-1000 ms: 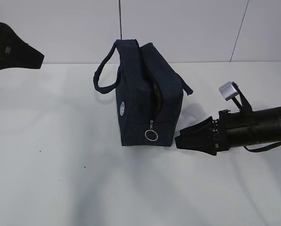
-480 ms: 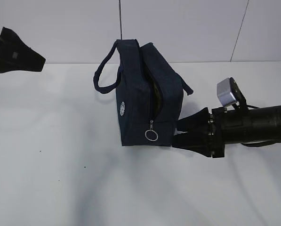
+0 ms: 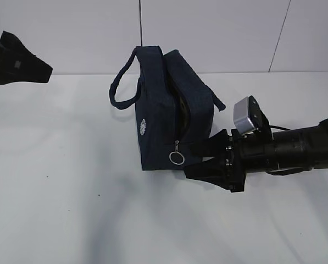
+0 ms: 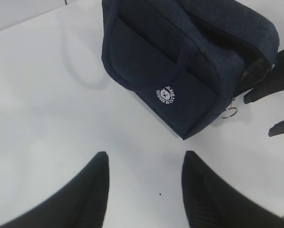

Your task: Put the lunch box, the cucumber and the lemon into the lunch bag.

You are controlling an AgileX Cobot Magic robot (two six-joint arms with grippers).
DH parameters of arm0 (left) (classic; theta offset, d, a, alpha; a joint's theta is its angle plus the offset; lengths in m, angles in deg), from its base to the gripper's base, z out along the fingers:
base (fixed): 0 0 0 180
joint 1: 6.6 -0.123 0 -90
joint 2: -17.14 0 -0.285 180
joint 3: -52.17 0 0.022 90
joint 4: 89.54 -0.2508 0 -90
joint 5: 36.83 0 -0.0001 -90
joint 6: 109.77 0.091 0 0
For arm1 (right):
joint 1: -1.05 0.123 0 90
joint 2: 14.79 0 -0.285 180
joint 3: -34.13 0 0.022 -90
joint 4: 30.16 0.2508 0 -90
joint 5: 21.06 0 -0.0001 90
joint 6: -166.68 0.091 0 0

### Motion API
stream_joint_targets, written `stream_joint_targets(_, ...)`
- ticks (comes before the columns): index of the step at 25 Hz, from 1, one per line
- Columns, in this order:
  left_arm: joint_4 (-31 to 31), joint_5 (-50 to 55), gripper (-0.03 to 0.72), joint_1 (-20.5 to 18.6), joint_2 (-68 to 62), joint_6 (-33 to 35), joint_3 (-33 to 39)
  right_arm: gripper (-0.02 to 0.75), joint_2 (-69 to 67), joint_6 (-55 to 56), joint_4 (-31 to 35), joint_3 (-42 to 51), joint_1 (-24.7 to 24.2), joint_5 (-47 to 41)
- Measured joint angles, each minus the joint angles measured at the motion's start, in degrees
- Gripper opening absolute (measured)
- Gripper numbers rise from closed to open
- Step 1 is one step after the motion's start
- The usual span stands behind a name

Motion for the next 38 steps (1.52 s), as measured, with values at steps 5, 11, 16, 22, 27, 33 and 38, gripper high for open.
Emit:
stream_joint_targets(5,0.0,0.0,0.34,0.0,0.0,0.0,0.0,0.517,-3.4,-0.6,1.0,-0.9,0.0,-0.9)
stream_joint_targets(11,0.0,0.0,0.34,0.0,0.0,0.0,0.0,0.517,-4.0,-0.8,2.1,-1.5,0.0,-1.6)
stream_joint_targets(16,0.0,0.0,0.34,0.0,0.0,0.0,0.0,0.517,-4.0,-1.3,3.4,-1.6,0.0,-1.6)
stream_joint_targets(22,0.0,0.0,0.34,0.0,0.0,0.0,0.0,0.517,-4.0,-2.6,4.2,-1.6,1.5,-1.4)
stream_joint_targets(27,0.0,0.0,0.34,0.0,0.0,0.0,0.0,0.518,-4.0,-3.1,4.4,-1.6,3.3,1.7)
stream_joint_targets(33,0.0,0.0,0.34,0.0,0.0,0.0,0.0,0.512,-4.9,-3.2,4.6,-1.6,3.3,1.9)
stream_joint_targets(38,0.0,0.0,0.34,0.0,0.0,0.0,0.0,0.498,-7.0,-3.2,4.6,-2.7,3.3,-0.4)
